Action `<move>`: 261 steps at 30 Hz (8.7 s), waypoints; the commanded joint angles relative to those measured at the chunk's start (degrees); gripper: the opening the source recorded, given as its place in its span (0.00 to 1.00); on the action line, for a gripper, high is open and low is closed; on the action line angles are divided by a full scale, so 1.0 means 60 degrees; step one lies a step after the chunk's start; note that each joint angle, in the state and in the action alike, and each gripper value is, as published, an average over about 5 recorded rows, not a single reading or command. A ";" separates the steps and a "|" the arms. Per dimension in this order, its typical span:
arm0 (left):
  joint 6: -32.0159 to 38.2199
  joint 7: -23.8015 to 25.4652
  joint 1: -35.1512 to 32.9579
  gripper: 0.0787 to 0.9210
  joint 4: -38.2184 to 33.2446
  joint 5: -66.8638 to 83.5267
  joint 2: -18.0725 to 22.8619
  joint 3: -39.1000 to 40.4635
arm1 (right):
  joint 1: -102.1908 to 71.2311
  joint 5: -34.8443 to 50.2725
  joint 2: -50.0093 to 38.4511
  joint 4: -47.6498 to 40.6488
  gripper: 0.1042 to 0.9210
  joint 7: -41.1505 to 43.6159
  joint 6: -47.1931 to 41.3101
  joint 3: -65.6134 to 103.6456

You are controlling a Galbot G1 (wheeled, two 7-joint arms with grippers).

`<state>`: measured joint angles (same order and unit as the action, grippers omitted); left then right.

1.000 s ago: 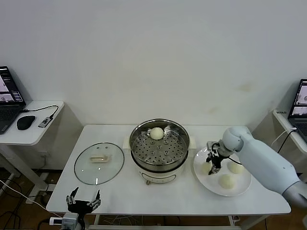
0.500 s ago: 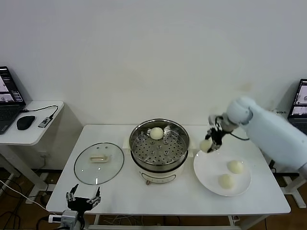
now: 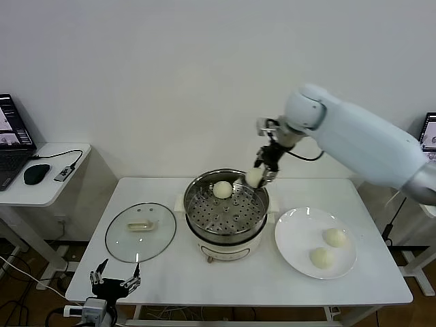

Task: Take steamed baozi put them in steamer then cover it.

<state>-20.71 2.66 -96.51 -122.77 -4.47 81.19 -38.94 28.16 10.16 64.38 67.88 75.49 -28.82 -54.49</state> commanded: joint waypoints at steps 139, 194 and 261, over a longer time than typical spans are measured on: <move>-0.0178 0.0077 -0.0032 0.88 0.0257 -0.0265 0.0357 0.0198 | -0.8377 -0.5857 -0.4094 0.1453 0.88 0.0009 0.2230 0.5601; -0.0210 0.0034 0.0442 0.88 0.0498 0.0027 0.0405 0.0247 | -0.0205 -0.1116 -0.1996 0.0314 0.60 0.1059 0.2248 0.0937; -0.0175 -0.0070 0.0190 0.88 0.0251 0.0069 0.0716 -0.0017 | -0.2257 -0.4418 0.1323 0.0259 0.61 0.0731 1.2708 0.0200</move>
<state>-21.72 2.22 -95.38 -121.40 -3.99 85.45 -39.15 15.71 -16.24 71.90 69.24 80.01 46.94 -53.44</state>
